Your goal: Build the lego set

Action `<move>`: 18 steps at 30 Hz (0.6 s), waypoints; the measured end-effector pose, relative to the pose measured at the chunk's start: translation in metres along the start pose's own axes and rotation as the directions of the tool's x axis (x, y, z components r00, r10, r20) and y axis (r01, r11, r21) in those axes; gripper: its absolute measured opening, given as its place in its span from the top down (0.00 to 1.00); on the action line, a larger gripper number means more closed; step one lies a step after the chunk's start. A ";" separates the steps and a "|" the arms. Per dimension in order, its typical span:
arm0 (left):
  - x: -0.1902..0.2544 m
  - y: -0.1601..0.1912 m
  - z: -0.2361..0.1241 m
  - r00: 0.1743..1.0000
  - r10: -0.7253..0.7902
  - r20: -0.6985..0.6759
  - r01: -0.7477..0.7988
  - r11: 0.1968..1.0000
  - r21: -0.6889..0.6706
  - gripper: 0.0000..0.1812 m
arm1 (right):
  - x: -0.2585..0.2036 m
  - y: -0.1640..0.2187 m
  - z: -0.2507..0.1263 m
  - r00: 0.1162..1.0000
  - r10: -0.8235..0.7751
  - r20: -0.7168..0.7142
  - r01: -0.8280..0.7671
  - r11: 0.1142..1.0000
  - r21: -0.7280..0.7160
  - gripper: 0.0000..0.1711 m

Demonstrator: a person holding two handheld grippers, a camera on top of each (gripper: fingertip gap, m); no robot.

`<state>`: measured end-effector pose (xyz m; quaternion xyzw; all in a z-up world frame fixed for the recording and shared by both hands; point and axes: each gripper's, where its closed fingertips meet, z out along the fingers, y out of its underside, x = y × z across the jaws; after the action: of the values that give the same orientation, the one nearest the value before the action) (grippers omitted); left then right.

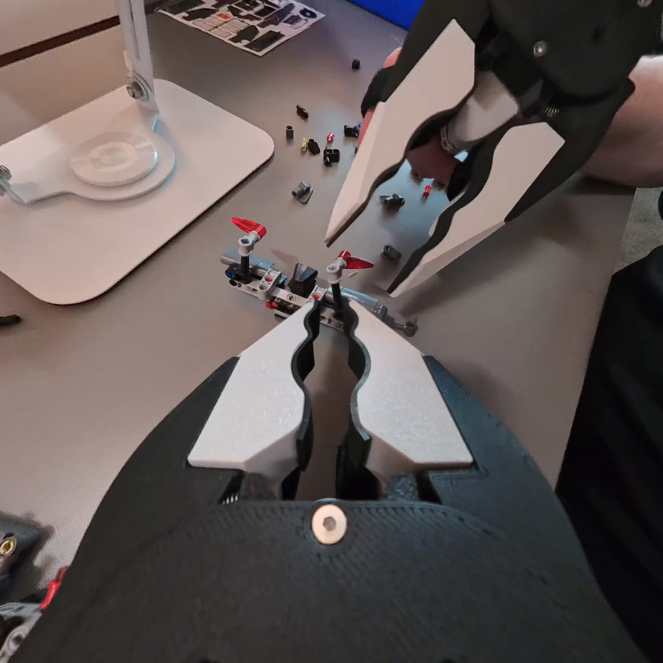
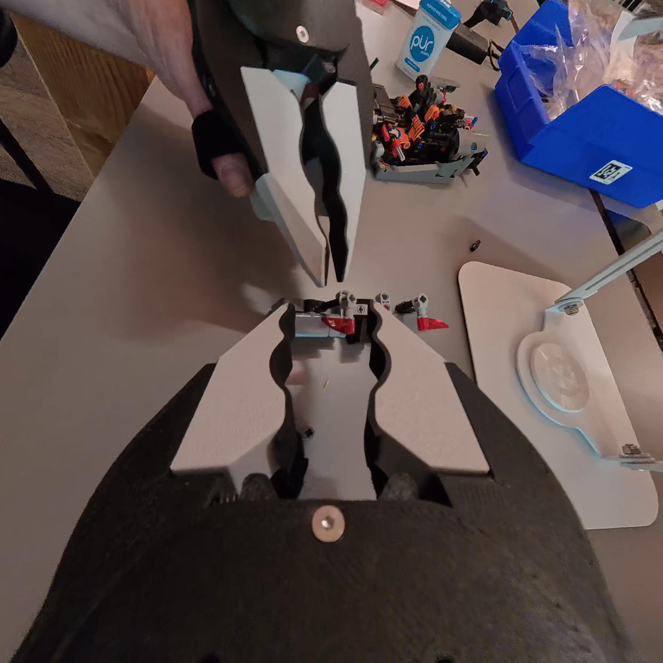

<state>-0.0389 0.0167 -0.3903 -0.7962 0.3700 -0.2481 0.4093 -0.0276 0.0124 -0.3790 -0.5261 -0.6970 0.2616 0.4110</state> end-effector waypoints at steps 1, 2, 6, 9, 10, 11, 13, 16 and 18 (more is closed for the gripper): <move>0.001 0.000 0.001 1.000 0.014 0.002 -0.014 1.000 0.001 0.94 | 0.000 0.001 0.000 1.000 0.016 0.007 -0.016 1.000 0.001 0.80; 0.003 0.000 0.003 1.000 0.023 -0.001 -0.023 1.000 0.000 0.94 | 0.001 0.002 0.000 0.999 0.033 0.011 -0.033 0.999 0.005 0.81; 0.002 -0.006 0.006 0.999 0.046 0.002 -0.046 0.999 0.019 0.94 | 0.006 -0.005 -0.003 0.985 0.160 0.064 -0.163 0.985 0.047 0.86; 0.005 -0.005 0.010 0.998 0.059 -0.007 -0.059 0.998 0.014 0.94 | 0.007 0.001 0.000 0.963 0.231 0.136 -0.235 0.972 0.017 0.90; 0.005 -0.005 0.012 0.998 0.069 -0.003 -0.069 0.998 0.010 0.94 | 0.008 0.002 0.001 0.958 0.247 0.148 -0.252 0.968 0.017 0.90; 0.006 -0.004 0.014 0.997 0.079 0.000 -0.079 0.997 0.002 0.95 | 0.008 0.003 0.002 0.950 0.263 0.166 -0.268 0.963 0.008 0.91; 0.008 -0.002 0.017 0.996 0.089 0.004 -0.089 0.996 -0.006 0.95 | 0.009 0.004 0.004 0.938 0.290 0.189 -0.297 0.955 0.008 0.91; 0.008 0.002 0.021 0.994 0.104 0.017 -0.104 0.994 -0.019 0.97 | 0.008 0.008 0.007 0.936 0.293 0.196 -0.296 0.955 -0.013 0.95; 0.007 0.002 0.022 0.993 0.114 0.024 -0.114 0.993 -0.025 0.98 | 0.007 0.008 0.006 0.930 0.302 0.209 -0.306 0.952 -0.012 0.96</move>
<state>-0.0198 0.0204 -0.4031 -0.7816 0.4125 -0.2100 0.4182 -0.0298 0.0220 -0.3864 -0.5930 -0.6435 0.3831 0.2958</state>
